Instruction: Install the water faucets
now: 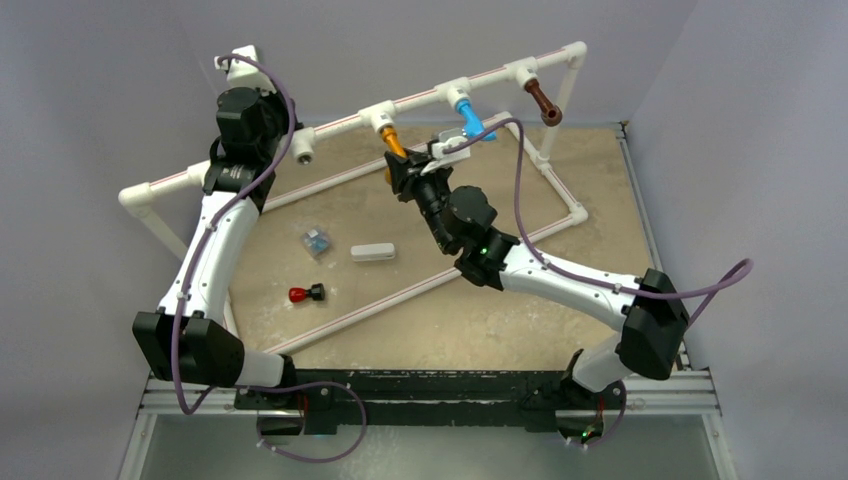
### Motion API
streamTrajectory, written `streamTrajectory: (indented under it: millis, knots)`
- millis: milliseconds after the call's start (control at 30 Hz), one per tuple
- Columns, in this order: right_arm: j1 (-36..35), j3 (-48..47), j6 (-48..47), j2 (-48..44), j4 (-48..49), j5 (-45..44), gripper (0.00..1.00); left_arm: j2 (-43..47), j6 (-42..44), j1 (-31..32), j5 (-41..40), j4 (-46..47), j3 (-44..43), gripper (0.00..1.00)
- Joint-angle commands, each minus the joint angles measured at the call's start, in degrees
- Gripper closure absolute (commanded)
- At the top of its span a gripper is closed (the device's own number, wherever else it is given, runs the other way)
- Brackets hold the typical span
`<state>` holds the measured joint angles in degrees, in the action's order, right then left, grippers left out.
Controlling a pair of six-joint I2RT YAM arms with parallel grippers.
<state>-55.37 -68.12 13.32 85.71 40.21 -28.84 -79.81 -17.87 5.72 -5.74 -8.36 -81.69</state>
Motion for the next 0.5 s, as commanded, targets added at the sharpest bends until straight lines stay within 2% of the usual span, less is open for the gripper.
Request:
streamTrajectory:
  millis: [0, 133, 467]
  knots:
    - [5.1, 1.93, 28.0, -3.63, 7.29, 8.94, 1.0, -3.06, 0.2, 0.44, 1.56, -10.59, 2.81, 1.0]
    - [5.6, 5.99, 37.52, -5.28, 14.42, 10.3, 1.0, -3.04, 0.14, 0.44, 1.6, -10.61, 2.85, 1.0]
    - [7.87, 8.02, 63.09, -3.8, 19.1, 13.79, 1.0, -2.98, 0.11, 0.43, 1.56, -10.64, 2.85, 1.0]
